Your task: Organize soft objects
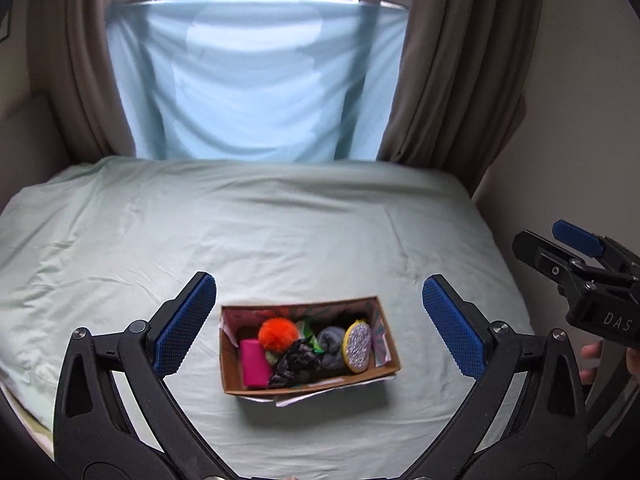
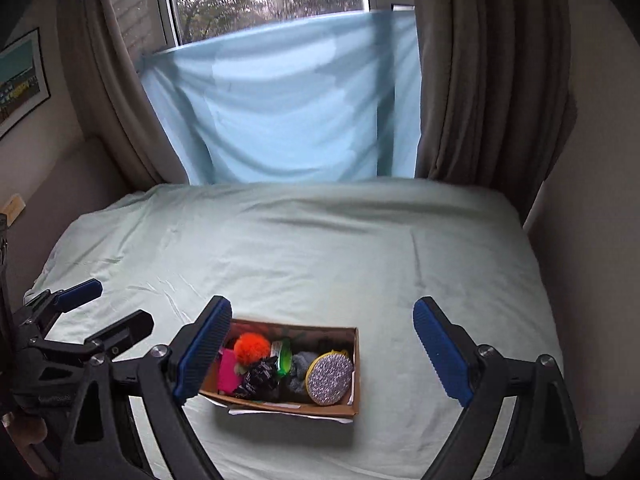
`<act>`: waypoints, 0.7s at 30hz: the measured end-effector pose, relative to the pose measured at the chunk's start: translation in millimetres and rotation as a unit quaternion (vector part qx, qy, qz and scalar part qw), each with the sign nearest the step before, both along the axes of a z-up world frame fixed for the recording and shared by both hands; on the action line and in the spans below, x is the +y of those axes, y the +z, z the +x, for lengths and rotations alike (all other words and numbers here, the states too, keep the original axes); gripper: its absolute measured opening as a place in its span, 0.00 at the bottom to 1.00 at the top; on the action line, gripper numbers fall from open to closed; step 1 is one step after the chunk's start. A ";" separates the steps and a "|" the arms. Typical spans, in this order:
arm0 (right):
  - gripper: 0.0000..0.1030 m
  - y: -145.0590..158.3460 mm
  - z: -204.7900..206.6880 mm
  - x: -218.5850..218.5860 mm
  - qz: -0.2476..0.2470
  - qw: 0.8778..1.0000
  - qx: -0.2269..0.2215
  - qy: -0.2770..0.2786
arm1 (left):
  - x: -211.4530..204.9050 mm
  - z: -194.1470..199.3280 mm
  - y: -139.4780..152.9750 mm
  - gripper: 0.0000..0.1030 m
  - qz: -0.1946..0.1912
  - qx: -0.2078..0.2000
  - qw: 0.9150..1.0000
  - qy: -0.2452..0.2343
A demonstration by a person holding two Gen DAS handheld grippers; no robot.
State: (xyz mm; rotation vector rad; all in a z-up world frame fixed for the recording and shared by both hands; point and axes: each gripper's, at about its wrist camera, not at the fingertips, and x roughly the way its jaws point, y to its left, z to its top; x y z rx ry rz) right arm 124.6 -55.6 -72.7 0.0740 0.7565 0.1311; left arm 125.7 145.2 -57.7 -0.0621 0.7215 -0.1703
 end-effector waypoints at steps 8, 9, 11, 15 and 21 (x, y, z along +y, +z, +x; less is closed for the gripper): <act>0.88 71.9 -57.4 -34.3 -0.011 0.995 -0.099 -0.021 | -24.2 -50.2 51.5 1.00 -0.013 -0.084 0.996 0.031; 0.88 74.8 -63.1 -38.0 -0.015 0.994 -0.107 -0.026 | -27.5 -55.4 54.3 1.00 -0.013 -0.091 0.995 0.029; 0.88 76.1 -71.2 -41.9 -0.023 0.992 -0.117 -0.031 | -34.3 -63.3 57.7 1.00 -0.008 -0.101 0.994 0.029; 0.88 74.5 -86.0 -56.1 -0.022 0.991 -0.126 -0.044 | -45.5 -81.6 61.8 1.00 0.006 -0.122 0.992 0.033; 0.88 77.6 -100.0 -66.4 -0.025 0.988 -0.141 -0.054 | -55.5 -97.6 62.4 1.00 0.011 -0.131 0.991 0.036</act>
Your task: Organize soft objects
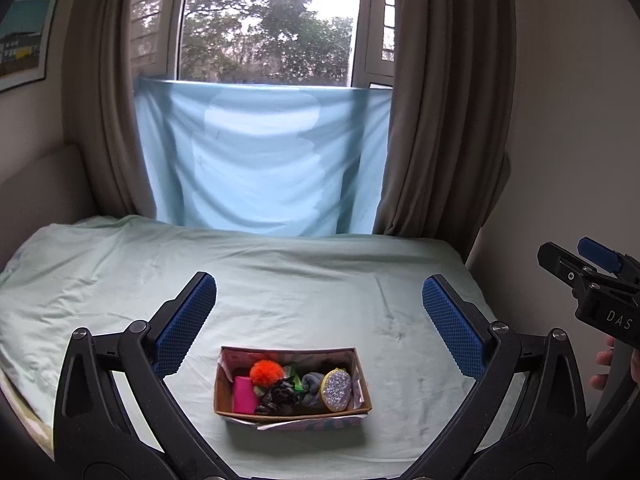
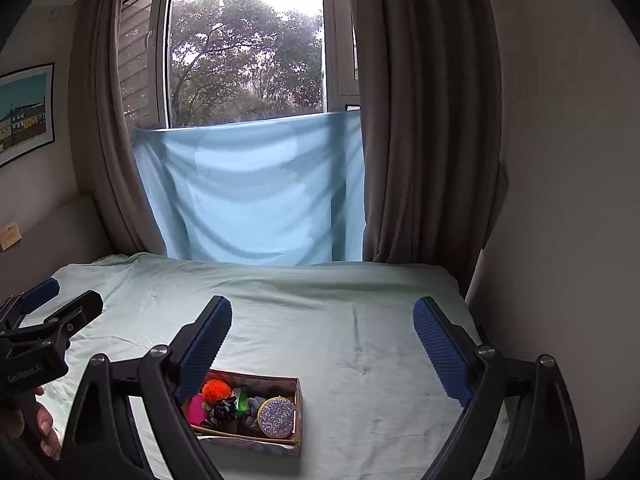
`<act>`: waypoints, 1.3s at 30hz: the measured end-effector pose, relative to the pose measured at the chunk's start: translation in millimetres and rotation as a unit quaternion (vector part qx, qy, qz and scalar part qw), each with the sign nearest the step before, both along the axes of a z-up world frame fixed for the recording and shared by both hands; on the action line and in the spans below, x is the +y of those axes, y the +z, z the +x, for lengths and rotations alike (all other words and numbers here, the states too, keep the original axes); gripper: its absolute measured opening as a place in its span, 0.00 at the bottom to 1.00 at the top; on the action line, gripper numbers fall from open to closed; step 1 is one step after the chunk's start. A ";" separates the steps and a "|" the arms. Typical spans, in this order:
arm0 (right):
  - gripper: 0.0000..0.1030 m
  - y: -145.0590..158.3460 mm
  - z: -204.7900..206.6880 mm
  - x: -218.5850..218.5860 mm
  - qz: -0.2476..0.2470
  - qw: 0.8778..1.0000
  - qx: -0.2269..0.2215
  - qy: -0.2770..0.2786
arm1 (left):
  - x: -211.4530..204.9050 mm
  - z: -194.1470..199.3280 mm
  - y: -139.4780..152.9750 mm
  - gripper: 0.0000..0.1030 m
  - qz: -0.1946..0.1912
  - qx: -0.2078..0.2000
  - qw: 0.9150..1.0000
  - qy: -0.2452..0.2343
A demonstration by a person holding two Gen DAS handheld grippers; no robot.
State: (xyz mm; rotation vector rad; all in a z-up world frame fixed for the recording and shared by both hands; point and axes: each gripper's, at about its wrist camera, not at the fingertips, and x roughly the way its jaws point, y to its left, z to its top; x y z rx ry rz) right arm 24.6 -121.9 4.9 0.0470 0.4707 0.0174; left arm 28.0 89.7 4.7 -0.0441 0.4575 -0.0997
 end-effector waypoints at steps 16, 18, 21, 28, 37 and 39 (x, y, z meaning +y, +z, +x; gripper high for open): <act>0.88 5.8 -14.0 -5.6 -0.002 1.000 -0.019 -0.002 | -2.6 -15.3 6.1 1.00 0.012 -0.017 1.000 0.005; 0.88 6.0 -15.0 -4.2 -0.005 1.000 -0.021 -0.002 | -2.6 -14.6 7.2 1.00 0.011 -0.018 1.000 0.003; 0.88 6.0 -16.4 -3.6 -0.001 1.000 -0.021 -0.003 | -2.9 -15.6 7.9 1.00 0.015 -0.021 1.000 0.001; 0.88 5.0 -16.1 -4.5 0.004 1.000 -0.022 -0.006 | -4.9 -16.7 8.9 1.00 0.022 -0.025 0.999 -0.003; 0.88 6.2 -15.1 -4.5 0.010 1.000 -0.025 -0.011 | -7.7 -16.3 9.0 1.00 0.028 -0.027 0.999 -0.006; 0.88 6.9 -15.0 -4.7 0.011 1.000 -0.025 -0.011 | -8.5 -16.3 9.8 1.00 0.031 -0.029 0.999 -0.006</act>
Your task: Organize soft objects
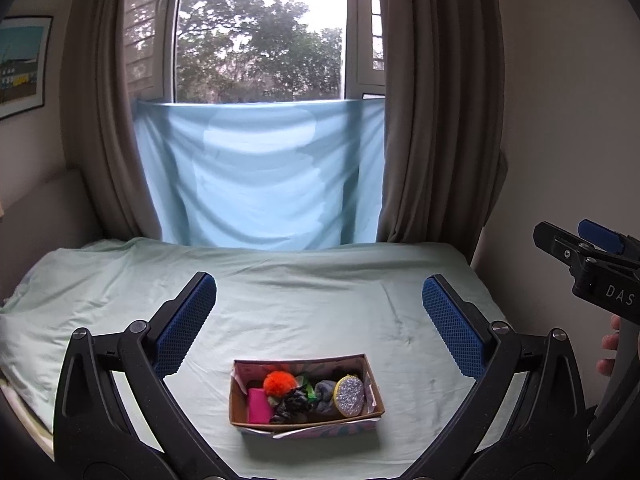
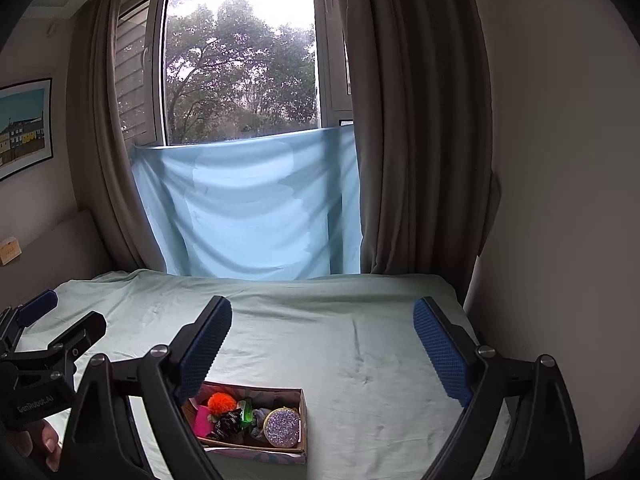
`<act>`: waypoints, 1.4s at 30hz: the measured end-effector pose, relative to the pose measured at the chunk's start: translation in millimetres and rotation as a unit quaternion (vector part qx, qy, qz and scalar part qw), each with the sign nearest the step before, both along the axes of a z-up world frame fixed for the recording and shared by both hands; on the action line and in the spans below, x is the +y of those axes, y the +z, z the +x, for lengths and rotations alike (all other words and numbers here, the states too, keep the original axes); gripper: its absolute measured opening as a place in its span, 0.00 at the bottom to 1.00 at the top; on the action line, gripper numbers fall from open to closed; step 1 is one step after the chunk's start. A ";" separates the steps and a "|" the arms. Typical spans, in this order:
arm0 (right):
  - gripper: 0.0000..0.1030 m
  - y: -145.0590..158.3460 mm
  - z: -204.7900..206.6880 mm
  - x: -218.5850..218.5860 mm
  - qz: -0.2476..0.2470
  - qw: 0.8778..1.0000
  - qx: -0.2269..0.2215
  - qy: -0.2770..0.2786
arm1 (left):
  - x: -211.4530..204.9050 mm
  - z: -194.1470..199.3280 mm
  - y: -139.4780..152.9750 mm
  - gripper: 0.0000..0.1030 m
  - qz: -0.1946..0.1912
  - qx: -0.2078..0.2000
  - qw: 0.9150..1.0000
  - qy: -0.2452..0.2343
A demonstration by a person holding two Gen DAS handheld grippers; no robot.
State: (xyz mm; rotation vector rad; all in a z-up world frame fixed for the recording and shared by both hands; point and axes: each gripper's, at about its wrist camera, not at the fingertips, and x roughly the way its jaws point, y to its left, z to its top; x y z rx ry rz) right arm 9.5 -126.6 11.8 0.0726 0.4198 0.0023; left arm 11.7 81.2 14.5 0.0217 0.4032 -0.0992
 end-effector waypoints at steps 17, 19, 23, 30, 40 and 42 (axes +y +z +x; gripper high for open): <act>0.88 3.3 -0.2 1.6 -0.005 1.000 0.002 -0.010 | 0.6 0.4 -0.3 1.00 -0.008 -0.001 1.000 -0.001; 0.88 3.3 0.0 1.4 -0.005 1.000 0.002 -0.010 | 0.1 0.4 -0.4 1.00 -0.007 -0.001 1.000 0.000; 0.88 4.1 0.1 1.9 -0.005 1.000 0.001 -0.009 | 0.2 0.6 0.0 1.00 -0.006 -0.003 1.000 0.004; 0.88 3.2 1.0 2.5 -0.004 1.000 -0.001 -0.009 | 0.1 1.6 -0.5 1.00 0.003 -0.007 1.000 0.007; 0.88 0.7 5.9 3.3 -0.002 1.000 -0.003 -0.010 | -0.4 0.1 5.6 1.00 0.019 -0.038 0.999 0.012; 0.88 -0.1 9.2 3.6 -0.001 1.000 0.000 -0.011 | 0.1 3.3 5.2 1.00 0.020 -0.038 0.999 0.011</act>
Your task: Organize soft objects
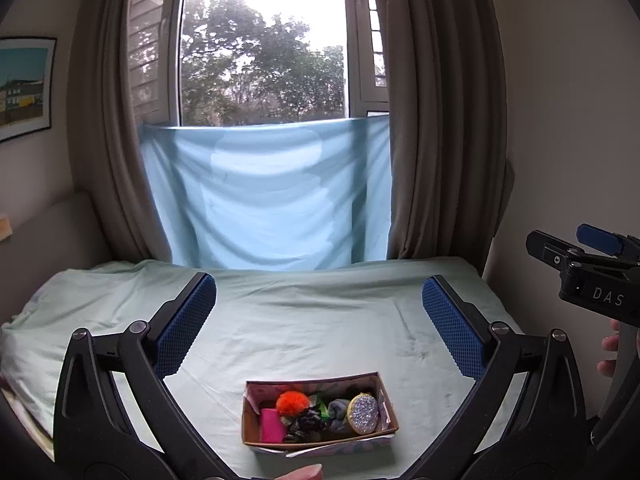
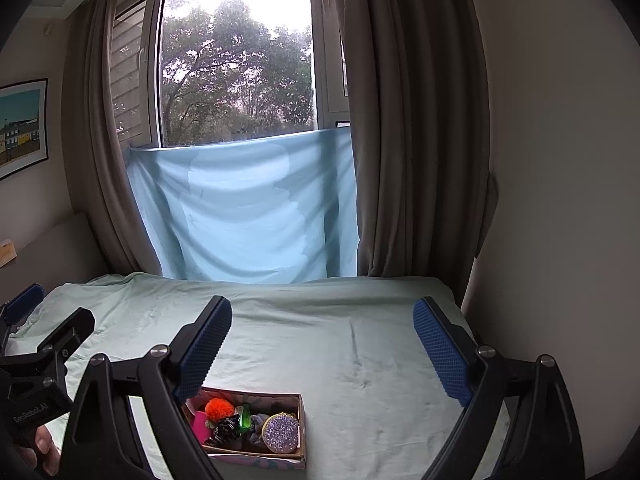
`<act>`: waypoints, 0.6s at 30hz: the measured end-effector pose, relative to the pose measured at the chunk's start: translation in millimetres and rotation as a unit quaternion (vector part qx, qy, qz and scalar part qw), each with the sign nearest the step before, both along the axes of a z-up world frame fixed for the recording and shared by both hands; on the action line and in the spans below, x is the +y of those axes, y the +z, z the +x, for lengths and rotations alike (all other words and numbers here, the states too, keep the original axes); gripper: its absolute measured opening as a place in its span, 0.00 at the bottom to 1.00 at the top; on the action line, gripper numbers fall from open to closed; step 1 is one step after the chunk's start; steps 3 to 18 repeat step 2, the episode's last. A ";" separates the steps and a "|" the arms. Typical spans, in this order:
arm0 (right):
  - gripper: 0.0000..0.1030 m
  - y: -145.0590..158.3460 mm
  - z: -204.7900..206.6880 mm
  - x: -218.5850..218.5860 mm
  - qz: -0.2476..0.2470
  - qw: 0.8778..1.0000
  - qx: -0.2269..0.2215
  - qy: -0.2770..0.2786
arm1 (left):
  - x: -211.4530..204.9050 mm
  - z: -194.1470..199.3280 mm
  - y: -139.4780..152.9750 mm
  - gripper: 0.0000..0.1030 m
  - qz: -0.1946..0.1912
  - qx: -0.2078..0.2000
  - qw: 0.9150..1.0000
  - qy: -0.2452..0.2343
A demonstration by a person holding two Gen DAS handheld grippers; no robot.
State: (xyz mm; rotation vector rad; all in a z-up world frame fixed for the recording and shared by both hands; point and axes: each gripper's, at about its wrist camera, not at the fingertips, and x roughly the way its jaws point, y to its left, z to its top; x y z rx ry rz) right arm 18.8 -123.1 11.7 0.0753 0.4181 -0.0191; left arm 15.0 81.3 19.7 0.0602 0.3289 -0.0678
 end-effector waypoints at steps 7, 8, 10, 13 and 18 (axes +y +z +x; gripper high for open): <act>0.88 -1.2 3.7 1.2 0.002 1.000 0.004 -0.002 | 0.1 4.7 -3.0 1.00 0.002 0.005 1.000 0.001; 0.88 -1.2 3.7 1.2 0.002 1.000 0.004 -0.002 | 0.1 4.7 -3.0 1.00 0.002 0.005 1.000 0.001; 0.88 -1.2 3.7 1.2 0.002 1.000 0.004 -0.002 | 0.1 4.7 -3.0 1.00 0.002 0.005 1.000 0.001; 0.88 -1.2 3.7 1.2 0.002 1.000 0.004 -0.002 | 0.1 4.7 -3.0 1.00 0.002 0.005 1.000 0.001; 0.88 -1.2 3.7 1.2 0.002 1.000 0.004 -0.002 | 0.1 4.7 -3.0 1.00 0.002 0.005 1.000 0.001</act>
